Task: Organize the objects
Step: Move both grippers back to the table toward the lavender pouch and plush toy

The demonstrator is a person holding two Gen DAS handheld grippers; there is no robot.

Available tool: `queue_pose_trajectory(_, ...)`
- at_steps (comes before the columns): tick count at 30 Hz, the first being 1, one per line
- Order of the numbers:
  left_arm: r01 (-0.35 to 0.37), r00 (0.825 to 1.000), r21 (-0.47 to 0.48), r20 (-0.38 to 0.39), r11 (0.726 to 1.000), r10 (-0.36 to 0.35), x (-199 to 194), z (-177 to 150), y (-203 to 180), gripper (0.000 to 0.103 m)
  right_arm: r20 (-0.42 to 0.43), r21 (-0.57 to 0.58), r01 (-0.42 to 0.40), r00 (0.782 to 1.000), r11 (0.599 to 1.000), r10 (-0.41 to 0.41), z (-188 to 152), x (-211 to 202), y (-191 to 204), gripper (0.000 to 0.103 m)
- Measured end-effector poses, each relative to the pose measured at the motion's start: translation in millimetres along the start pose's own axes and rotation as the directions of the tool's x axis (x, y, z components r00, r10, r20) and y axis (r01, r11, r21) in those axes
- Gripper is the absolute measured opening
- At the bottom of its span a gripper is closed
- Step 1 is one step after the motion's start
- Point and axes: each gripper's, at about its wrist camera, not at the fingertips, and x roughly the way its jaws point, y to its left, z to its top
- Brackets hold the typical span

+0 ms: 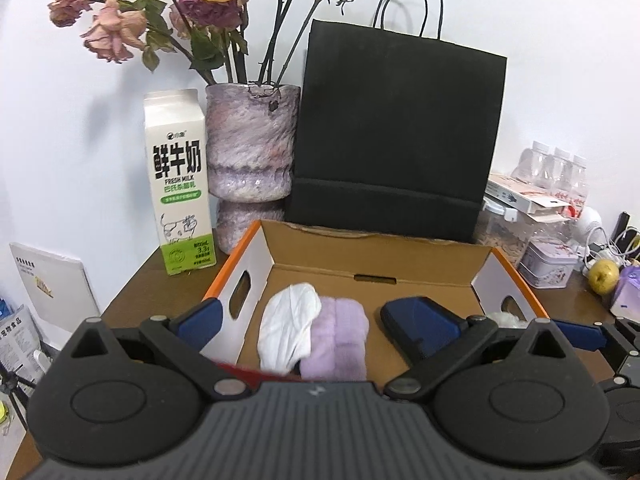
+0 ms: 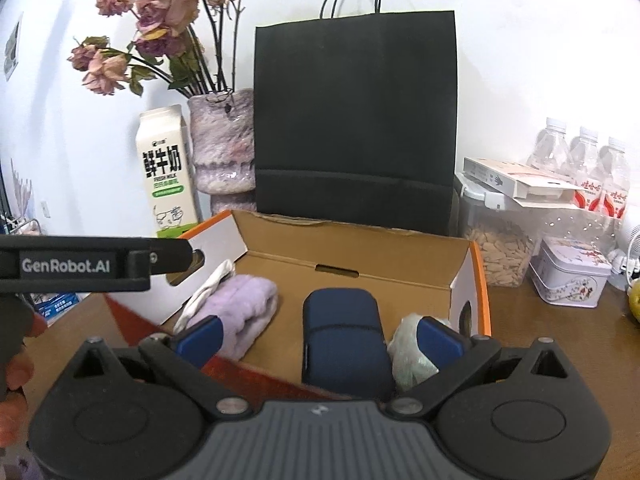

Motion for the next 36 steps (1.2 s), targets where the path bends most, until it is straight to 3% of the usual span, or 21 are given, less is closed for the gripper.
queue_pose_trajectory(27,-0.018,0.999,-0.029,-0.033,0.999,0.017,-100.8,-64.6,18.0,0.103,-0.021,-0.008,-0.004,1.000,1.000,0.003,-64.6,-96.1,29.1,0.103)
queue_pose_trajectory(36,-0.036,0.997,-0.017,-0.063,0.999,0.035,-115.6,-92.1,21.2,0.103,-0.030,-0.023,-0.011,0.999,1.000,0.011,-84.8,-119.0,39.9,0.103)
